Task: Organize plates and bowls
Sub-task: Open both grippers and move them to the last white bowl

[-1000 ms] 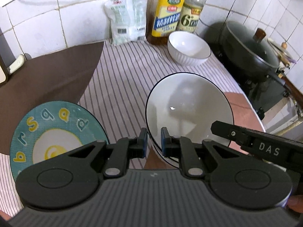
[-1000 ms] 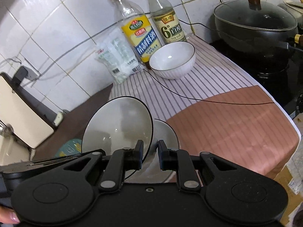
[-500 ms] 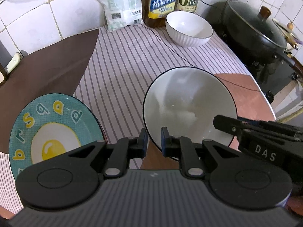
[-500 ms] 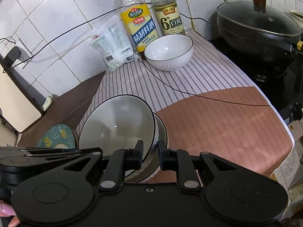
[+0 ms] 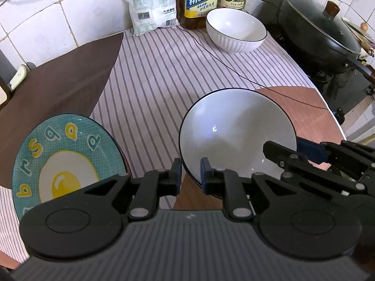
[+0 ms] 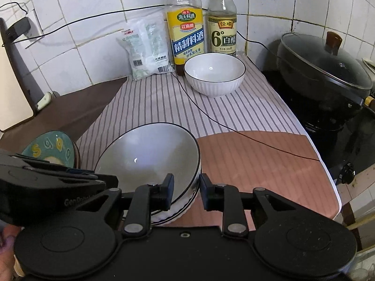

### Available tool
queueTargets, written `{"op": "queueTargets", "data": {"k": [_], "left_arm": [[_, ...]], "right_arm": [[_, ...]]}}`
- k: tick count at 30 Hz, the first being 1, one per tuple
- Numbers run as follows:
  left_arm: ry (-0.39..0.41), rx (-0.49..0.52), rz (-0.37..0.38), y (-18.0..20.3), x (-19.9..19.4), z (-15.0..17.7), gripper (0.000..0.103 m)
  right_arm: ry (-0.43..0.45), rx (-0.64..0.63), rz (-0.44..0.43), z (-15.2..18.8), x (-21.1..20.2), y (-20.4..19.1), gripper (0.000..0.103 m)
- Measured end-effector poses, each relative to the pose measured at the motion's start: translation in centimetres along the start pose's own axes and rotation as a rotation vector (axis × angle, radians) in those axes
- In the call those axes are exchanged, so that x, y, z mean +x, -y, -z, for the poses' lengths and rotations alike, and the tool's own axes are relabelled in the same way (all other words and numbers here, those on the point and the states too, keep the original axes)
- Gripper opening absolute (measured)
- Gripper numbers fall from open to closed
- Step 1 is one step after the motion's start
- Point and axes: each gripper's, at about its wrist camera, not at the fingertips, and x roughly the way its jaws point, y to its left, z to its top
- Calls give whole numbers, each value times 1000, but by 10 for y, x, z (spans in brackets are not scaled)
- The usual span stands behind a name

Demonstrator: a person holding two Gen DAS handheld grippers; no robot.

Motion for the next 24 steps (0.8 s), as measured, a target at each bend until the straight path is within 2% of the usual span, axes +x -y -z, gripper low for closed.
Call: {"op": "queueTargets", "data": {"k": [6,10,14,19,21,24], "left_arm": [[-18,-20,38,-6,-1,-1,17],[-36,-16,39,-8,-2,-3,24],[-38,-23,73,-12,-9,-6,31],[11,-16,124,-15,-29,-18,36],[56,2,148,-18,-37,-22,40],[118,35,142,-23,-45,-29,40]], "right_arm": [[16,55,-68,1,-4,13,30],[108,65,-143,3,-21,27,30],[225,-10,-147,8,-34,31,34],[280,-78,-168,1,-36,38,39],[300,-98,-169,-4,-36,39,43],[336,-144,-166,-12,-34,40,51]]}}
